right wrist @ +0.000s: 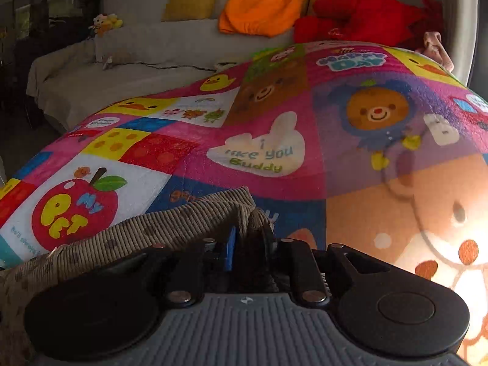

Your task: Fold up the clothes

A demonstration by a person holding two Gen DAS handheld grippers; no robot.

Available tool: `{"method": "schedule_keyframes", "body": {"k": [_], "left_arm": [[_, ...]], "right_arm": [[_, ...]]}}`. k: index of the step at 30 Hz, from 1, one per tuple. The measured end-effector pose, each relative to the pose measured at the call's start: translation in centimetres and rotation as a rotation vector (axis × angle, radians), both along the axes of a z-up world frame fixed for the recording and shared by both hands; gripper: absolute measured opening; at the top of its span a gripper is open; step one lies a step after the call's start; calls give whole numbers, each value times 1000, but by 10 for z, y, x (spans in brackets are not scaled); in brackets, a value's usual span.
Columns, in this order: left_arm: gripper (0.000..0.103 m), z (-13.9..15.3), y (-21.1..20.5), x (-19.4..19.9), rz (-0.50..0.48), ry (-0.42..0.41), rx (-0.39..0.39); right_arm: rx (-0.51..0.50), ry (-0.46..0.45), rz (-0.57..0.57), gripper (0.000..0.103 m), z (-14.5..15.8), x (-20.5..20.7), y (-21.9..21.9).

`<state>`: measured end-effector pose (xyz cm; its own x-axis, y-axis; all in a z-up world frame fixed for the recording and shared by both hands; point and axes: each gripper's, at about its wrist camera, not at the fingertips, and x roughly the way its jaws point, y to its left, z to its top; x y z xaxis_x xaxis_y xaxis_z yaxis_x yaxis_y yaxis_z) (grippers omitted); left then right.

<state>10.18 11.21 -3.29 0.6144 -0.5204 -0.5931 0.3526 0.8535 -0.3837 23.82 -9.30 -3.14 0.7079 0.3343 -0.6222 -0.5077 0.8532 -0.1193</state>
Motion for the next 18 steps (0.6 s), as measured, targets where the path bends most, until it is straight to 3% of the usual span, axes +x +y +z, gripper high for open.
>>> {"method": "schedule_keyframes", "body": {"k": [4,9,14,18], "left_arm": [[56,3,-27,-19,-53,-6,-21],[57,3,-60,-37,-147,13,-27],[57,6,-84,-53,-235,38,-37],[63,12,-104,-67,-325,36,-2]], "right_arm": [[-64,-32,-3,21,-4,9,7],[-131,-77,-117,40,6,-12,-36],[-26,-29,-146,59,13,-75,-82],[58,9,-169,61,18,-125,-119]]}}
